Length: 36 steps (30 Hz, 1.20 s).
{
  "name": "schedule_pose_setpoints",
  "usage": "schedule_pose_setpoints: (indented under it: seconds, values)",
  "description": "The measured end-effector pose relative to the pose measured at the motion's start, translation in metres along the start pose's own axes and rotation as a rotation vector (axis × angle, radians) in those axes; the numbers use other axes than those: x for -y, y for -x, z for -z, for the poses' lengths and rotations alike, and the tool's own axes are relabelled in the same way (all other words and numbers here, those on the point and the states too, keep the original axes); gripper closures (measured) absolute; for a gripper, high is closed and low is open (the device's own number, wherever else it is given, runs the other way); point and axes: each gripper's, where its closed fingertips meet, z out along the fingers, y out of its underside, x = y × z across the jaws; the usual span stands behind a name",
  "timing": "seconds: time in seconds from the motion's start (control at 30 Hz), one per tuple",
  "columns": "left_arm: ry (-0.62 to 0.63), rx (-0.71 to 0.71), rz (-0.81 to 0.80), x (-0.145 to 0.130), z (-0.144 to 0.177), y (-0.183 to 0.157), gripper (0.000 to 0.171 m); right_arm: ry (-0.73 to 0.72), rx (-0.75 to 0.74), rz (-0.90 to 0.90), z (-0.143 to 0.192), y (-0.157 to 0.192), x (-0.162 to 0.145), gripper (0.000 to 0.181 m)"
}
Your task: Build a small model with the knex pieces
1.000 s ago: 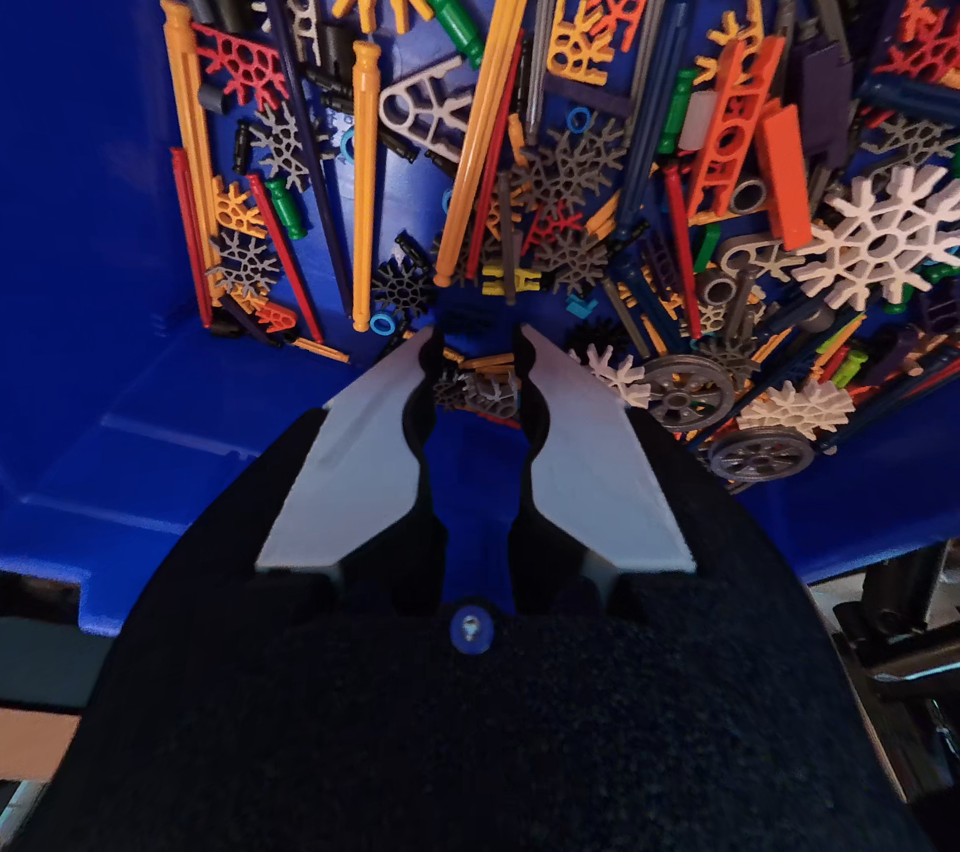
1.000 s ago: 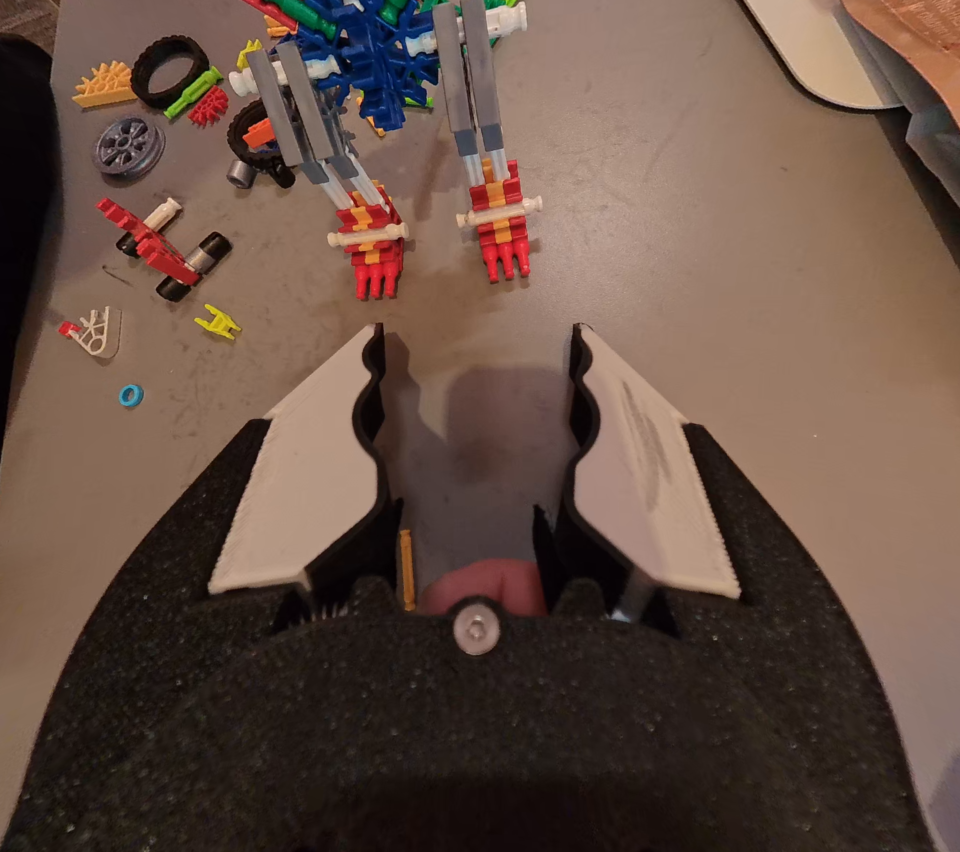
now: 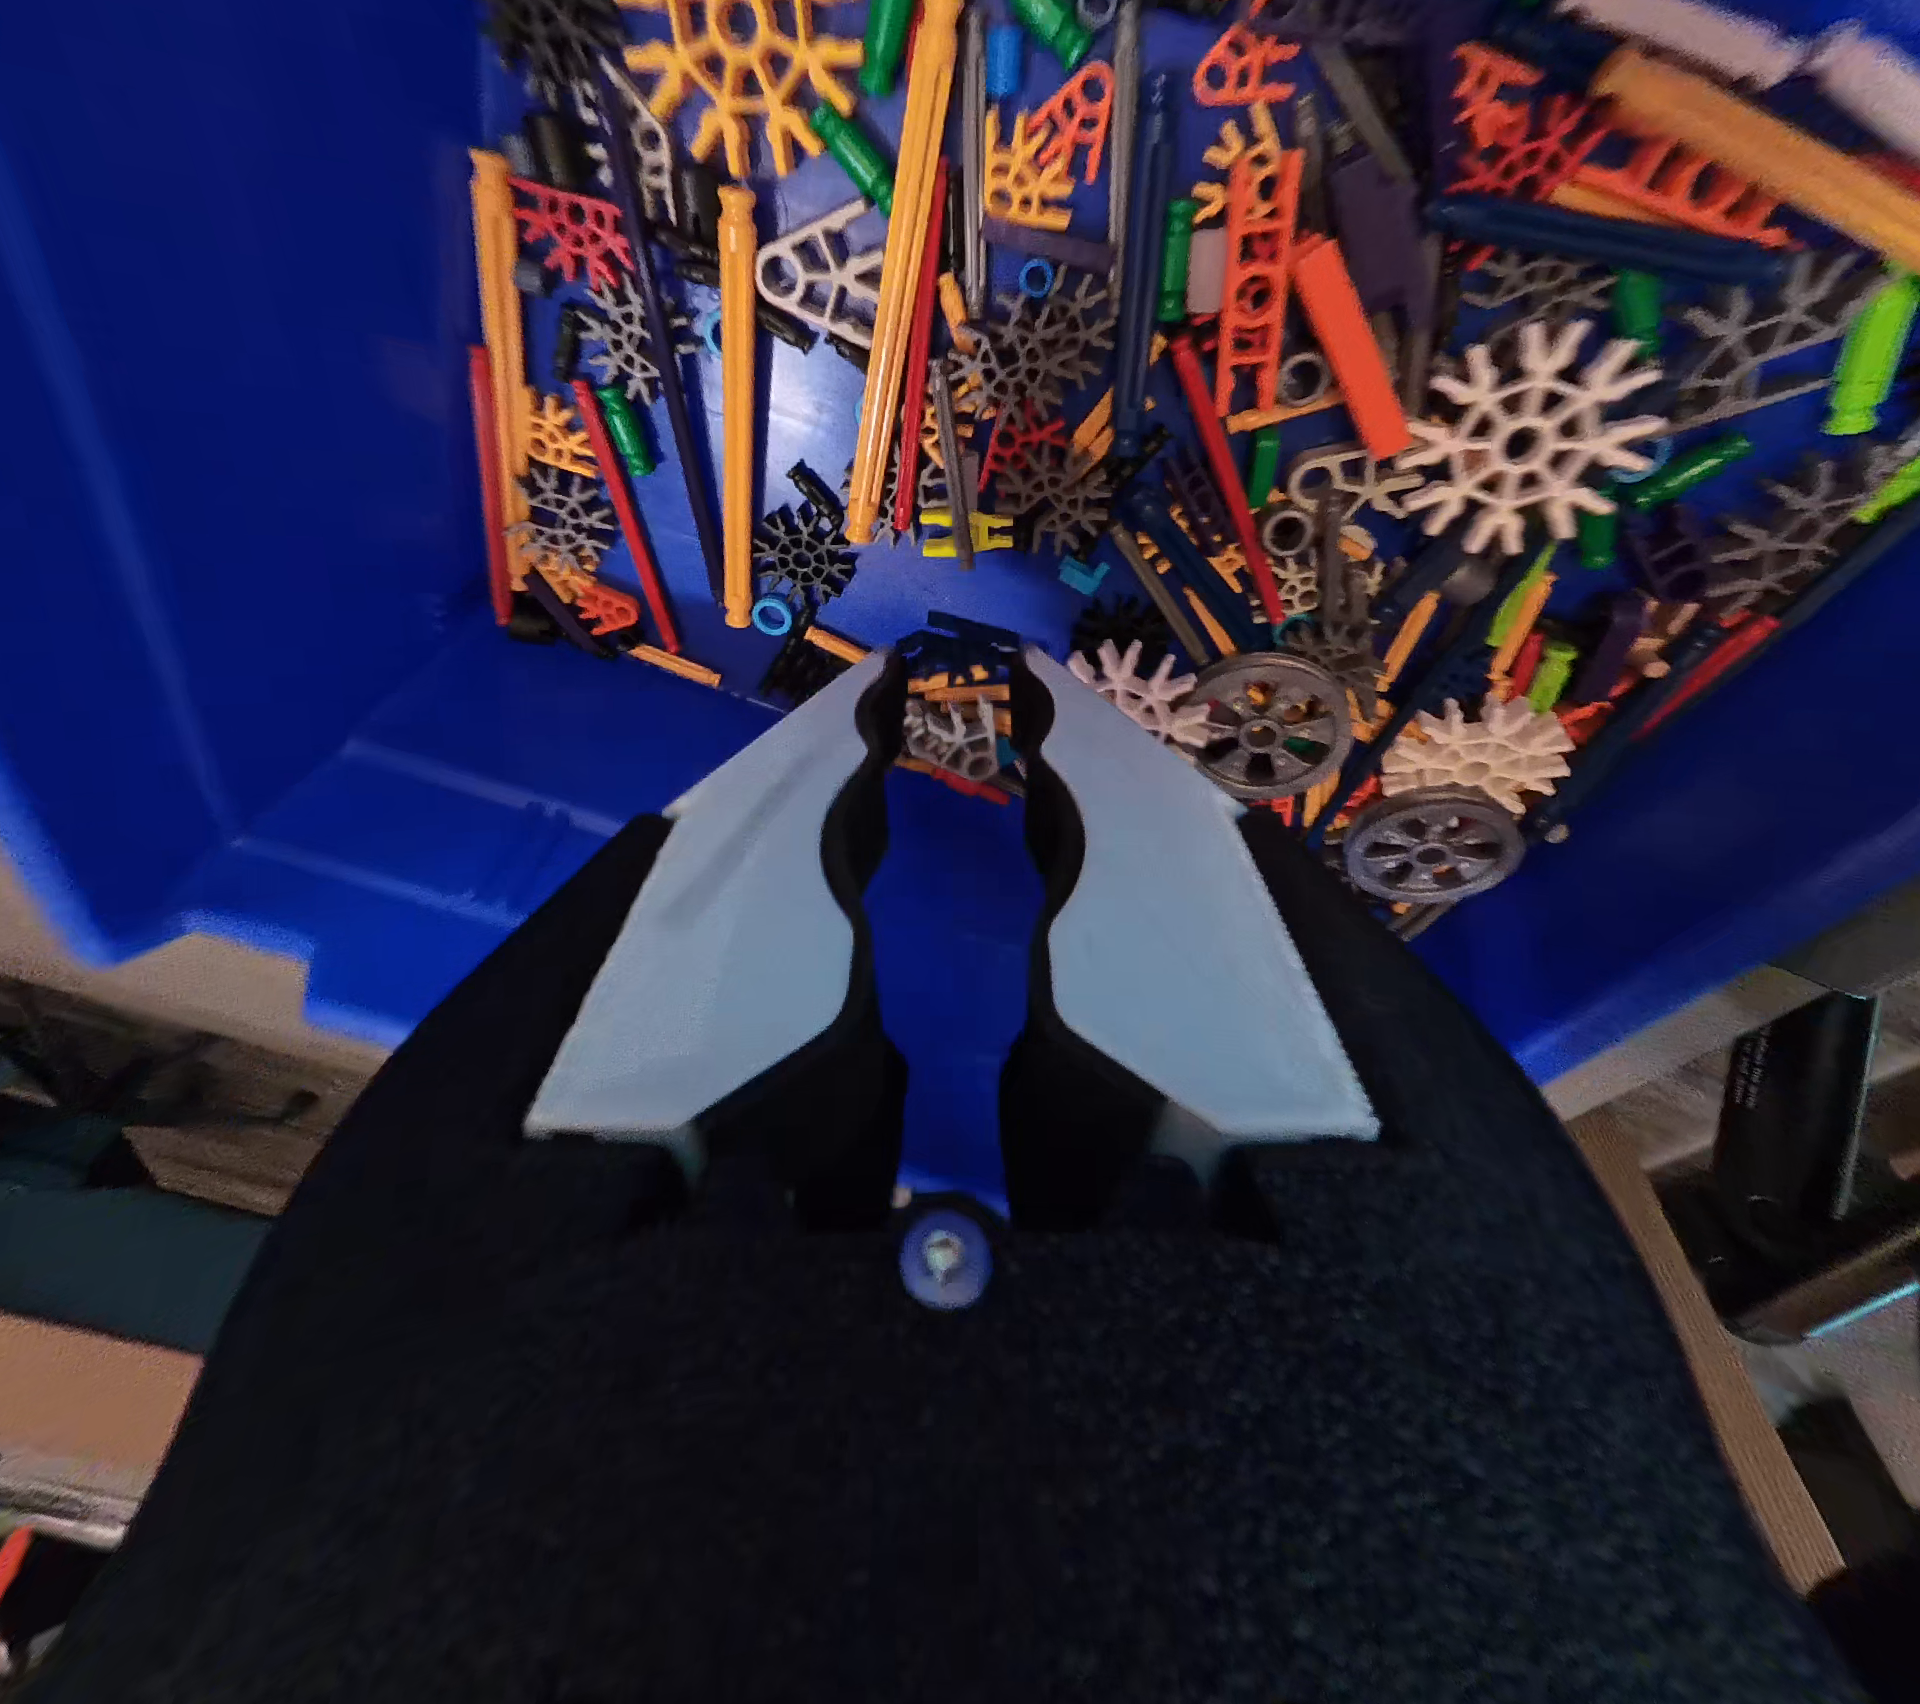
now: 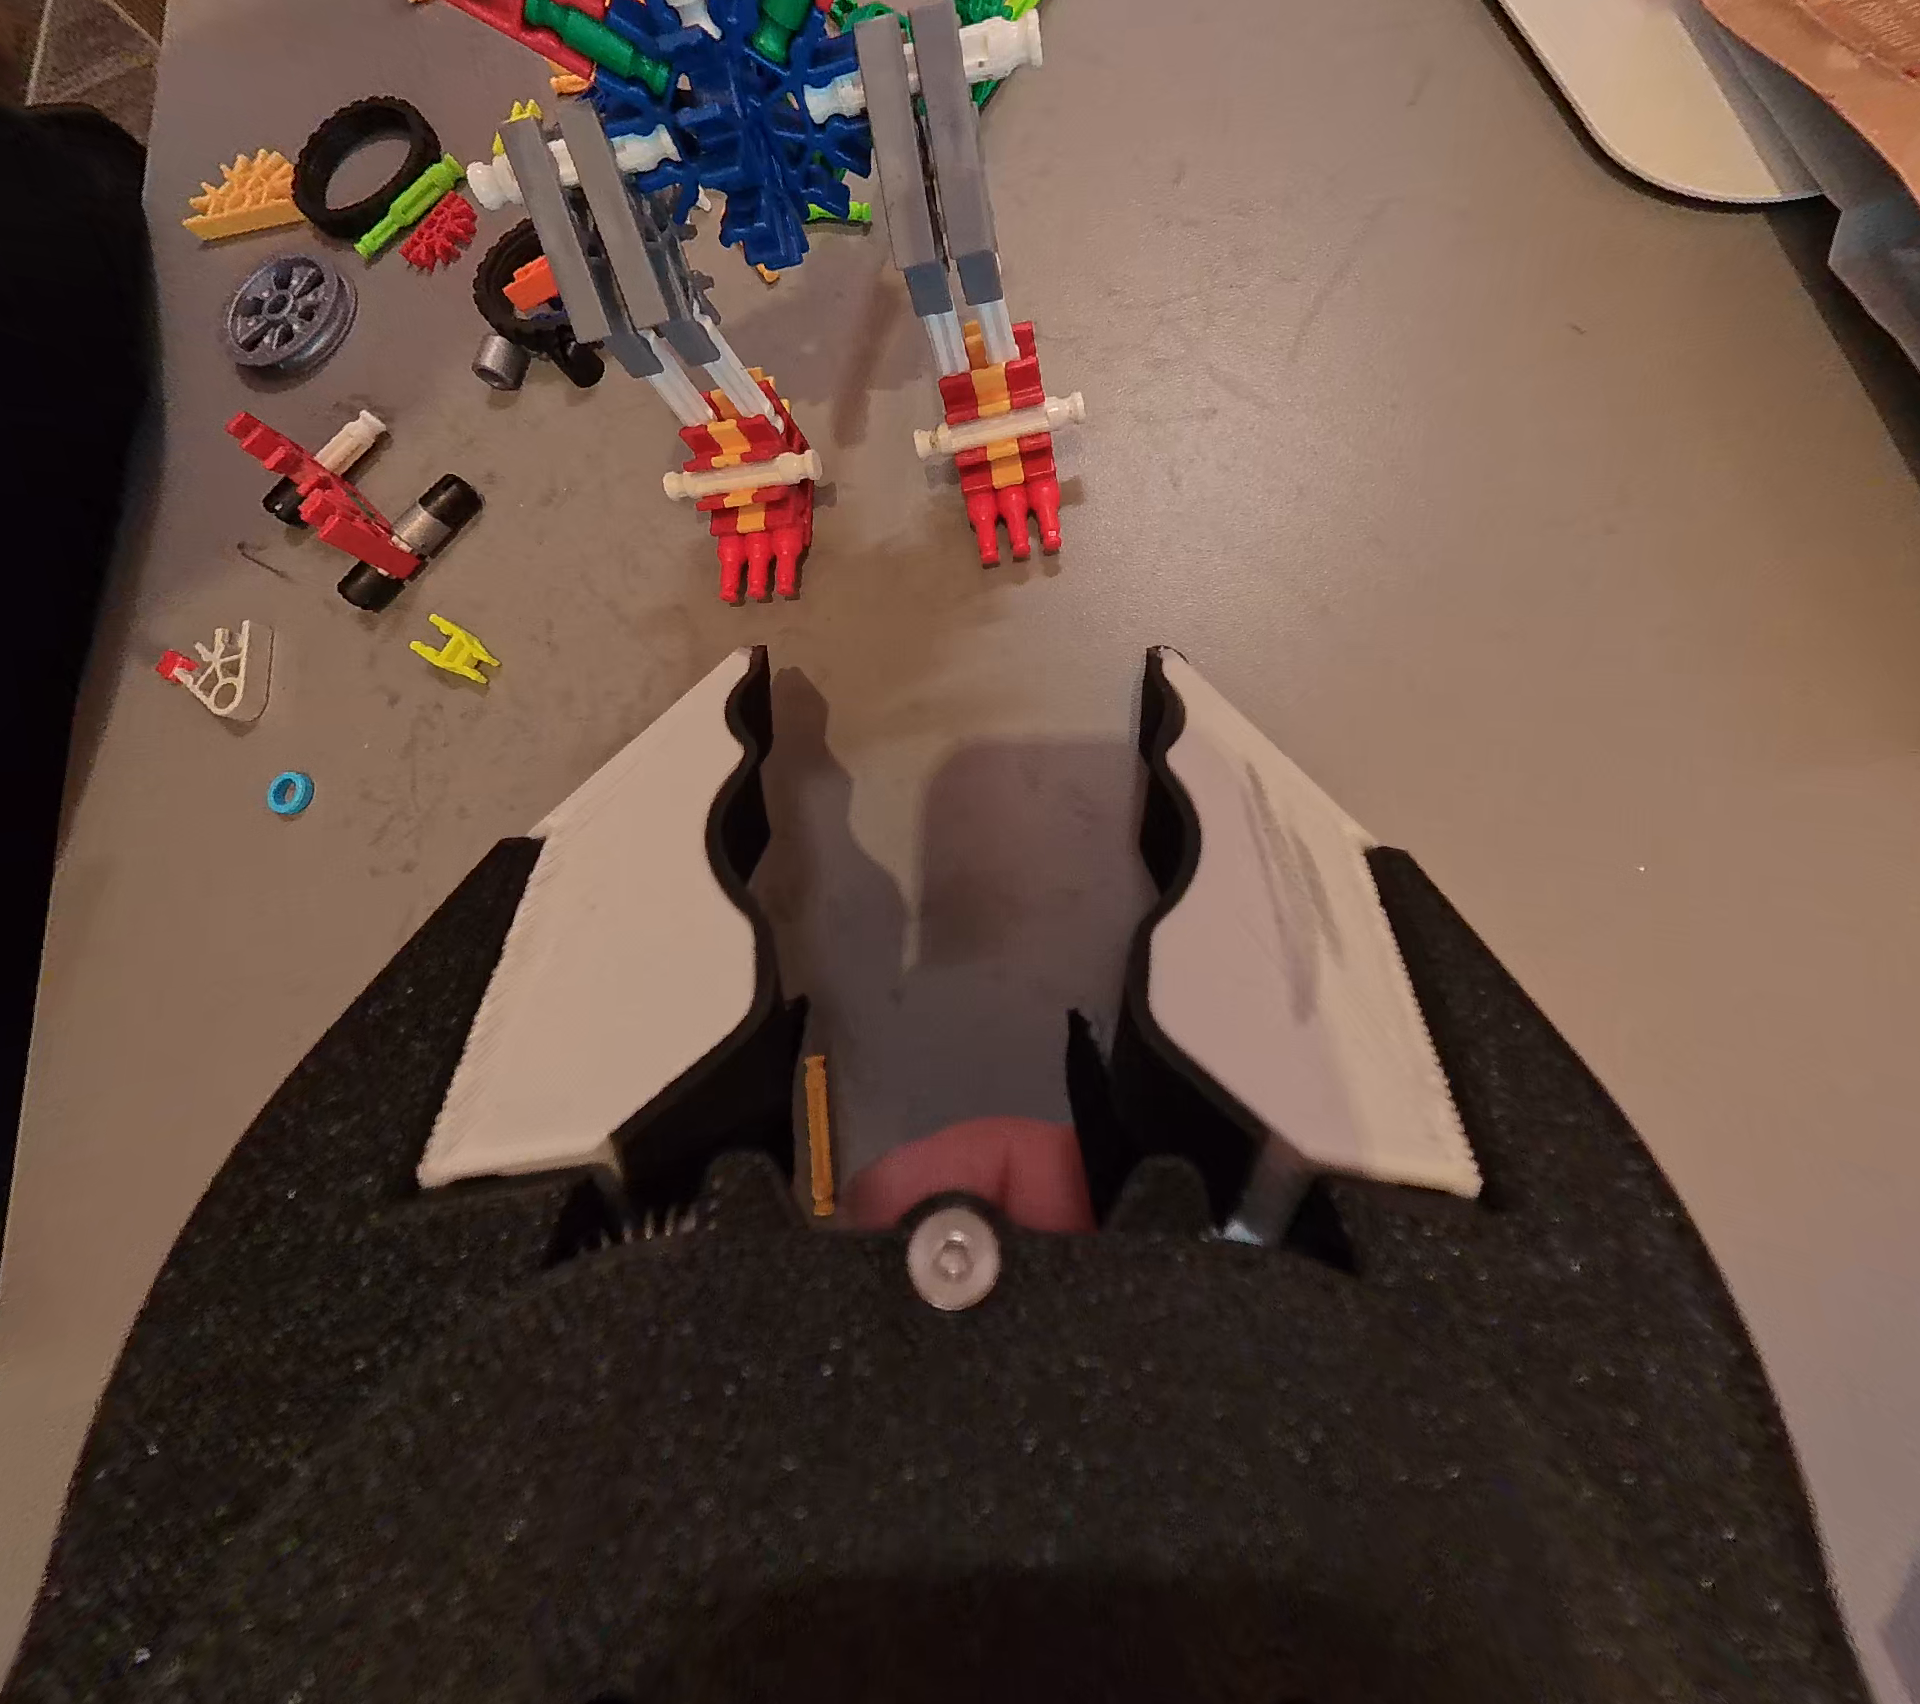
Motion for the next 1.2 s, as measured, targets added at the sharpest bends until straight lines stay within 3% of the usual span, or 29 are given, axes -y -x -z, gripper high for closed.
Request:
schedule_pose_setpoints:
  seconds: [0.1, 0.3, 0.47, 0.6, 0.87, 1.2]
  values:
    - [-0.092, 0.048, -0.045, 0.023, 0.033, -0.009, 0.154, 0.000, 0.002, -0.003, 0.000, 0.000, 0.000, 0.110]
    - [-0.232, 0.107, -0.266, 0.101, 0.086, -0.055, 0.154, 0.002, -0.002, 0.002, 0.000, 0.000, 0.000, 0.110]
    - [-0.277, 0.076, -0.489, 0.164, 0.094, -0.114, 0.154, 0.003, -0.003, 0.005, 0.000, 0.000, 0.000, 0.110]
    - [-0.283, 0.041, -0.614, 0.197, 0.080, -0.153, 0.154, 0.004, -0.004, 0.008, -0.001, 0.000, 0.000, 0.110]
    - [-0.217, -0.034, -0.694, 0.210, 0.039, -0.186, 0.154, 0.005, -0.005, 0.012, -0.001, 0.000, 0.000, 0.110]
    - [-0.220, -0.043, -0.685, 0.211, 0.018, -0.197, 0.149, 0.006, -0.002, 0.013, 0.000, 0.000, 0.000, 0.110]
